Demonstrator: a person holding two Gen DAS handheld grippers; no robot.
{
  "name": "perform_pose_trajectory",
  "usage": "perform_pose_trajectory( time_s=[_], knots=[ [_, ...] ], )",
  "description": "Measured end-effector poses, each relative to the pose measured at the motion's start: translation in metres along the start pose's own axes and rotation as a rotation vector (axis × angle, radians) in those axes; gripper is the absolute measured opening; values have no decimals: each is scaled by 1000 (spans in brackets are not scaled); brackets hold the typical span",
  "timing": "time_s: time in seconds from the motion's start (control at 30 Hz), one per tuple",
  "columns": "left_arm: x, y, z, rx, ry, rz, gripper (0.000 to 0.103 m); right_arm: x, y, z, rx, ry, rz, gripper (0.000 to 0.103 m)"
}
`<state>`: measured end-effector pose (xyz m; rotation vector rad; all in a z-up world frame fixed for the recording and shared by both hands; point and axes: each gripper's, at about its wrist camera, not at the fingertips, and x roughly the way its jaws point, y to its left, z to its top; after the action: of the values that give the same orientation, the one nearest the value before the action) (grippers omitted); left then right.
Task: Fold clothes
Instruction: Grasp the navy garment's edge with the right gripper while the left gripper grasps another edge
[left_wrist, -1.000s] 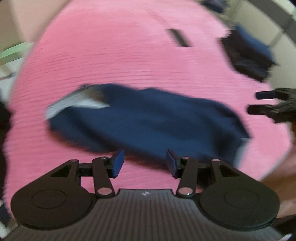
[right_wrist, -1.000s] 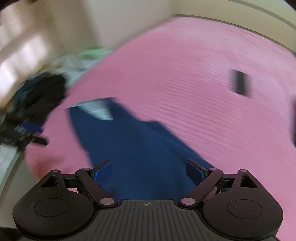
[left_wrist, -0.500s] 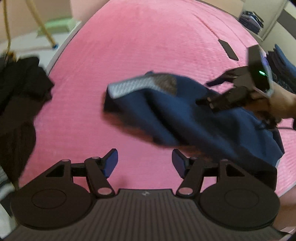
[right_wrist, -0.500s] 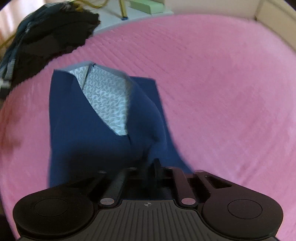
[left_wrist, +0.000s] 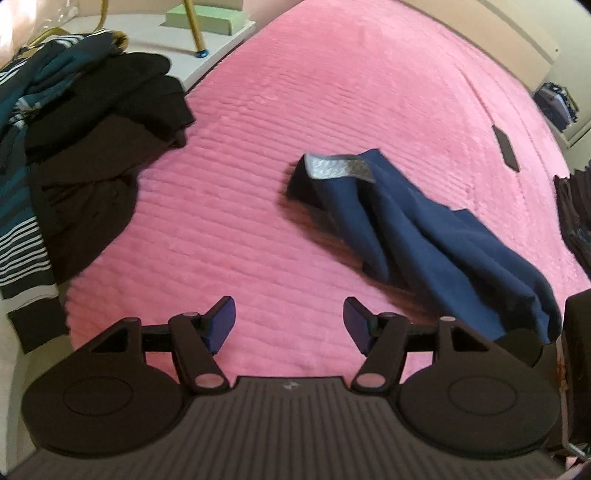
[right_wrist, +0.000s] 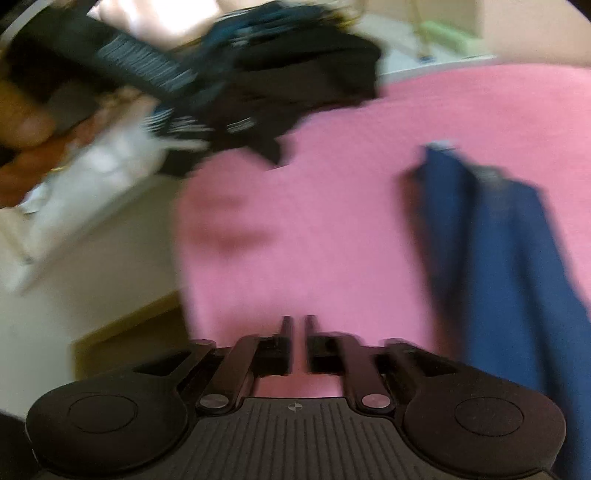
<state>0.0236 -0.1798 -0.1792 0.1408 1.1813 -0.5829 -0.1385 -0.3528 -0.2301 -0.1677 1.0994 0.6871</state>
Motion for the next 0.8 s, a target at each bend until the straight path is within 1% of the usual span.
perform_pose_trajectory(
  time_s=[0.03,0.07,0.13,0.2,0.23,0.27,0.3,0.33,0.4,0.43,0.53,0.57,0.67,0.77,0.8],
  knots=[
    [4,-2,1,13,-8,-4,63,-2,-13,0,-12,-8,-51,73],
    [8,-3,3,27,-14,-4,64,-5,-26,2,-31,-20,-93,84],
    [18,-1,6,55,-20,3,64,0,-51,4,-65,-14,-153,84],
    [24,-1,7,66,-25,1,64,13,-72,6,-69,3,-224,84],
    [27,0,6,71,-26,0,64,21,-80,7,-66,27,-234,84],
    [29,0,5,79,-23,0,64,29,-87,8,-62,53,-241,79],
    [31,0,4,87,-20,1,64,37,-94,9,-59,78,-248,57],
    [33,0,3,96,-15,3,64,36,-104,10,-7,102,-217,6],
    [35,-3,-1,116,-1,6,64,6,-125,17,153,40,-194,6],
    [34,-4,-3,120,1,4,64,-16,-133,17,216,4,-207,6],
    [30,-7,-4,125,-6,-7,64,-98,-159,6,367,-107,-295,6],
    [29,-9,-4,122,-7,-14,64,-126,-168,-3,413,-130,-348,6],
    [32,-17,3,131,-9,-44,64,-186,-197,-35,552,-164,-480,6],
    [40,-34,14,173,-18,-82,64,-219,-220,-69,710,-171,-541,6],
    [43,-41,18,190,-21,-94,64,-225,-224,-78,747,-178,-548,6]
  ],
)
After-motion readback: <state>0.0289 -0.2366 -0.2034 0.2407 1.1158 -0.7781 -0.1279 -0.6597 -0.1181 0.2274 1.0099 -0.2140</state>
